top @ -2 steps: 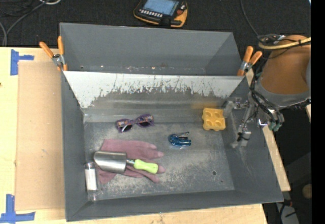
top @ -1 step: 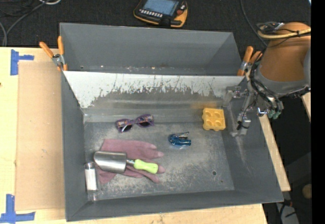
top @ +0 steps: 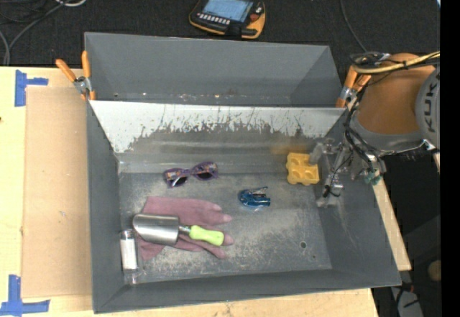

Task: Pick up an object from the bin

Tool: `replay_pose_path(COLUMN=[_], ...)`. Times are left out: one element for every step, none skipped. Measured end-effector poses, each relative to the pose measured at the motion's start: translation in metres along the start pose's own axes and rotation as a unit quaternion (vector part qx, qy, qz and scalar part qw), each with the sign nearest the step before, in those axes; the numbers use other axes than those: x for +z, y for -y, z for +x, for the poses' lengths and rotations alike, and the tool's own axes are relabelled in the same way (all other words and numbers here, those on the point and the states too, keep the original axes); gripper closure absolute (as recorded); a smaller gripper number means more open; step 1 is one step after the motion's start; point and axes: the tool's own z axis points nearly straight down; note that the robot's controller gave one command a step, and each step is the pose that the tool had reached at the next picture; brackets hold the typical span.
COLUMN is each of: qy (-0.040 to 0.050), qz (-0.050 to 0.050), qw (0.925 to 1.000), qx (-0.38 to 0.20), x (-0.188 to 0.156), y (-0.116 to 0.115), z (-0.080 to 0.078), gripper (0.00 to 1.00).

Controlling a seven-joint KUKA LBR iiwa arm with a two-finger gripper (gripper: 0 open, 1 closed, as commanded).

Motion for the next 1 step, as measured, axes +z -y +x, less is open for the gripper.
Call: replay_pose_path(qy=[0.0065], qz=[0.001], qw=[0.9999], qx=[-0.011], x=[-0.0067], y=[0.0008], z=[-0.0011], gripper=[0.0])
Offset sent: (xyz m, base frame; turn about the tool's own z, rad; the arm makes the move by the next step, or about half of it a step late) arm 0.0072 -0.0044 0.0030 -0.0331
